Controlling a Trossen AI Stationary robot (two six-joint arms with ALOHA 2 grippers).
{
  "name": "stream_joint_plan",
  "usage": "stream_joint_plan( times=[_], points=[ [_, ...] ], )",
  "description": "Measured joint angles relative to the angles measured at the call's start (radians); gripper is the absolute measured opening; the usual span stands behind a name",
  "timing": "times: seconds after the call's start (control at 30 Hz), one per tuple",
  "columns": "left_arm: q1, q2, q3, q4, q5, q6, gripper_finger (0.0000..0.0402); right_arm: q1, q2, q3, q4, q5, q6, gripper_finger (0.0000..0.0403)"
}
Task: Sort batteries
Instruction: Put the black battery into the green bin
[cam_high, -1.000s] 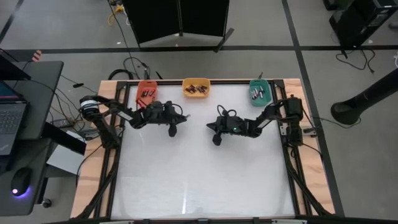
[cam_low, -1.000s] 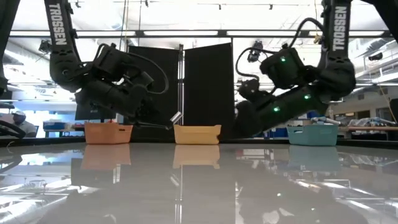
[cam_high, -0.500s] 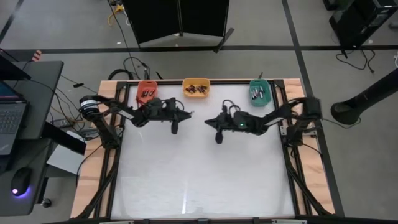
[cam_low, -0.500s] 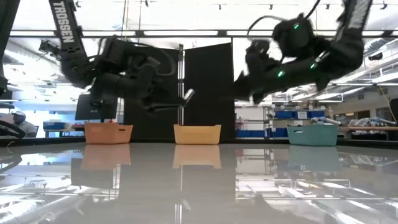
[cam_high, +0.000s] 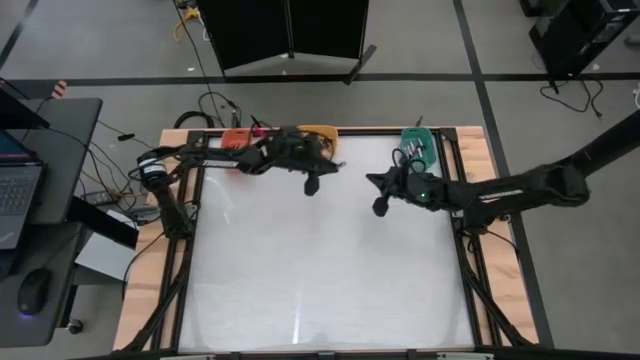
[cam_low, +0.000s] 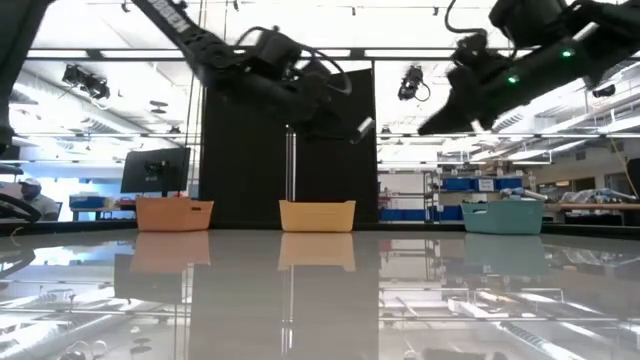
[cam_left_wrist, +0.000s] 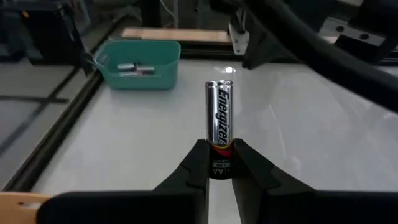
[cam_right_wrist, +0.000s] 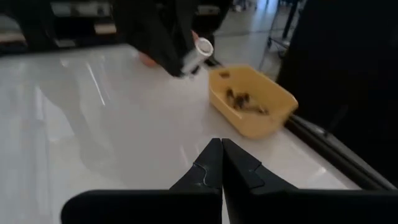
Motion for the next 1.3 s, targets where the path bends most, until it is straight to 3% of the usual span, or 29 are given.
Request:
stream_joint_plan(
  times=[0.1,0.23,0.37,0.6,1.1,1.3],
  points=[
    [0.002,0.076,0.096,-0.059,0.043,0.003,0.0046,-0.001,-0.066,-0.036,-0.062,0.013,0.009,0.0007],
    [-0.006,0.183,0.206,-0.072,0.104,0.0,0.0046,-0.003,-0.112,-0.127,-0.008,0.012,0.061,0.0007],
    [-0.014,0.254,0.289,-0.062,0.157,-0.027,0.0046,0.007,-0.112,-0.252,0.222,0.0,0.132,0.0007],
    [-0.025,0.278,0.312,0.066,0.253,-0.08,0.0046,0.027,-0.11,-0.396,0.631,-0.009,0.158,0.002],
    [-0.076,0.278,0.311,0.177,0.194,-0.077,0.0046,0.037,-0.101,-0.315,0.676,-0.011,0.065,0.0168],
    [-0.089,0.278,0.311,0.228,0.194,-0.093,0.0046,0.038,-0.1,-0.304,0.716,-0.041,0.019,0.0202]
  ],
)
